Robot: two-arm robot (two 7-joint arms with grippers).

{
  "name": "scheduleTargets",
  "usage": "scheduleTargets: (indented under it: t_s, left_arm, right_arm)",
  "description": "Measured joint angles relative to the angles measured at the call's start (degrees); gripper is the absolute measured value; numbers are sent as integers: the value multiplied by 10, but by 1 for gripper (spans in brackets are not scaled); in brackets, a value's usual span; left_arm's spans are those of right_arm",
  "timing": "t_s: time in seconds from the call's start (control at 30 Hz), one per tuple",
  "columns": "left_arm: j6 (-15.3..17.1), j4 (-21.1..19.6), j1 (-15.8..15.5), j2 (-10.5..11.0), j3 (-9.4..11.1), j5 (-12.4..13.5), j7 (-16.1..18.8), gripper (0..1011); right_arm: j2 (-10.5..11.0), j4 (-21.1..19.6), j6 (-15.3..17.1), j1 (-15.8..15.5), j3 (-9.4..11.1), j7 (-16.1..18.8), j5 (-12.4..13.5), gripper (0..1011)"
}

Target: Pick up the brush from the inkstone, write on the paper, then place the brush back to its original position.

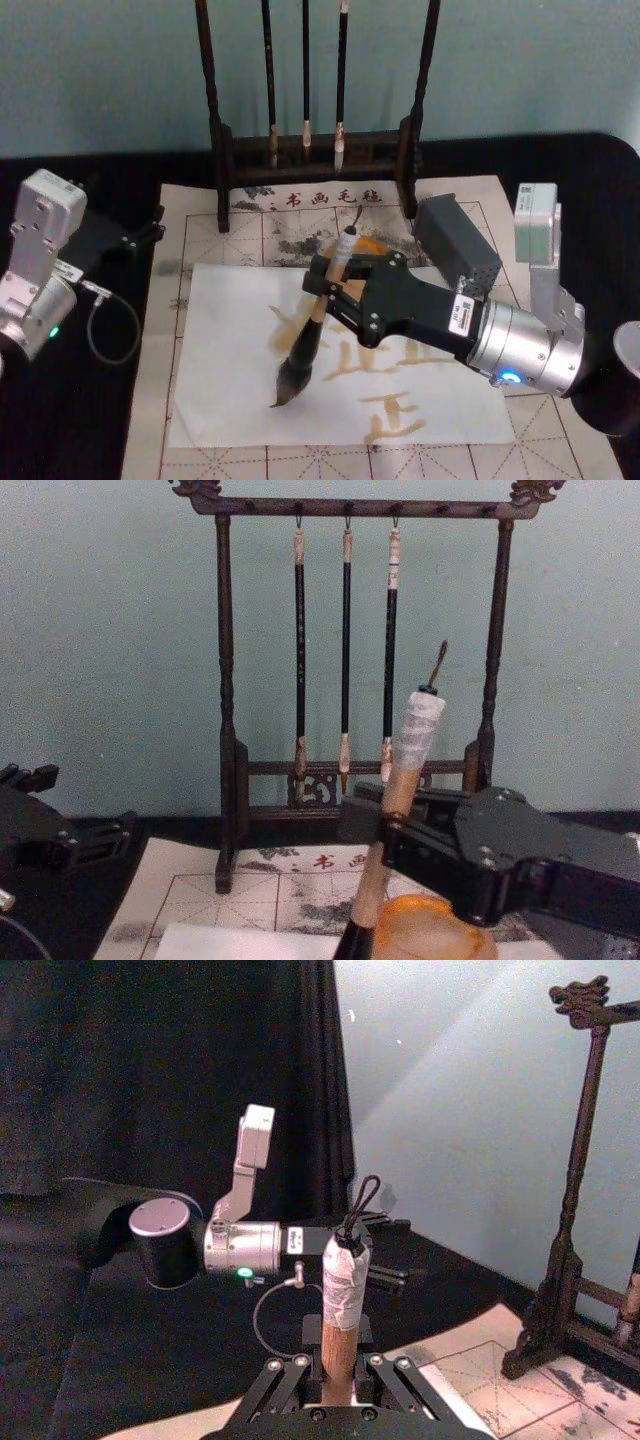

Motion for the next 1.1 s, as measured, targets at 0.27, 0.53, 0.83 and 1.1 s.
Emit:
scheduleTargets:
  t_s: [0.27, 0.53, 0.83, 1.1]
  left_arm:
    - [0, 0, 0, 0, 0, 0, 0, 1001]
    - [0, 0, 0, 0, 0, 0, 0, 1001]
    - [0, 0, 0, 0, 0, 0, 0, 1001]
    - [0, 0, 0, 0, 0, 0, 0, 1001]
  right_arm:
    - [5, -3, -1, -5, 6, -2, -1, 189]
    - [10, -6, -2, -9, 11, -4, -2, 189]
    - [16, -9, -4, -14, 19, -6, -3, 189]
    - [22, -13, -6, -19, 28, -9, -4, 189]
